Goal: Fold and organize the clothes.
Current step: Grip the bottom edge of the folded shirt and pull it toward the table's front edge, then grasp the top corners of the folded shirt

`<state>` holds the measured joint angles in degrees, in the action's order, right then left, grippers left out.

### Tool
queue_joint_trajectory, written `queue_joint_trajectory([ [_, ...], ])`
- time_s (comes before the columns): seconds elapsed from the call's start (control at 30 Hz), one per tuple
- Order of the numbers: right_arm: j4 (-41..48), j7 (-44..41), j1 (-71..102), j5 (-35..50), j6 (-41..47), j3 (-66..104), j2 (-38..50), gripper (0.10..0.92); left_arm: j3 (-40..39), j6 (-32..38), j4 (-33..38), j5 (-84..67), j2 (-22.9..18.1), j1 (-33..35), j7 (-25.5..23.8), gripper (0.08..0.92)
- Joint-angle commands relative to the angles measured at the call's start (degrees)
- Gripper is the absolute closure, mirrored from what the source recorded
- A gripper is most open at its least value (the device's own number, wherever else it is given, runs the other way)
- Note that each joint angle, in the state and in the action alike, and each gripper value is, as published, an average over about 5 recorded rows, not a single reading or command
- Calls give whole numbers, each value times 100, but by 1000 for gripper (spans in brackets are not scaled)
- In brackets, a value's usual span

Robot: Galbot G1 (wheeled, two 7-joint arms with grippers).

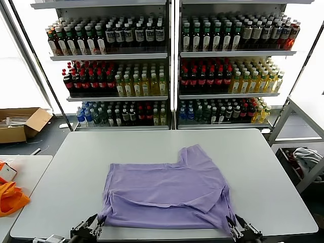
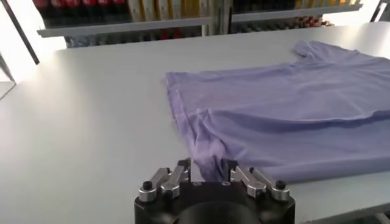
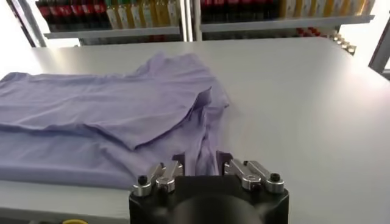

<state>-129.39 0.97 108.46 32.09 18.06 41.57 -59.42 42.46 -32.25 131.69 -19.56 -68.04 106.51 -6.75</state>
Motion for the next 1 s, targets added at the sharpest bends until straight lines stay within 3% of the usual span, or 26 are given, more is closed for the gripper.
queue_joint_trajectory([
  [0.03,338,-403,-1465,684,2,544,602,470,630,54,-91,-516,586,-791,-518,445],
  [0.17,1077,-455,-2832,632,472,-148,626,357,109,120,-985,-597,903,-1778,-894,333],
  [0.37,1936,-455,-4451,624,1172,-1140,449,217,-791,-20,-1939,-932,1332,-3097,-995,195],
  [0.7,3833,-623,-6202,379,1482,-2442,-83,202,-1943,-73,-3625,-1449,1534,-4887,-870,177],
  [1.0,5163,-831,-6972,32,1446,-2763,-577,203,-2390,-39,-4258,-1452,1549,-5564,-910,177],
])
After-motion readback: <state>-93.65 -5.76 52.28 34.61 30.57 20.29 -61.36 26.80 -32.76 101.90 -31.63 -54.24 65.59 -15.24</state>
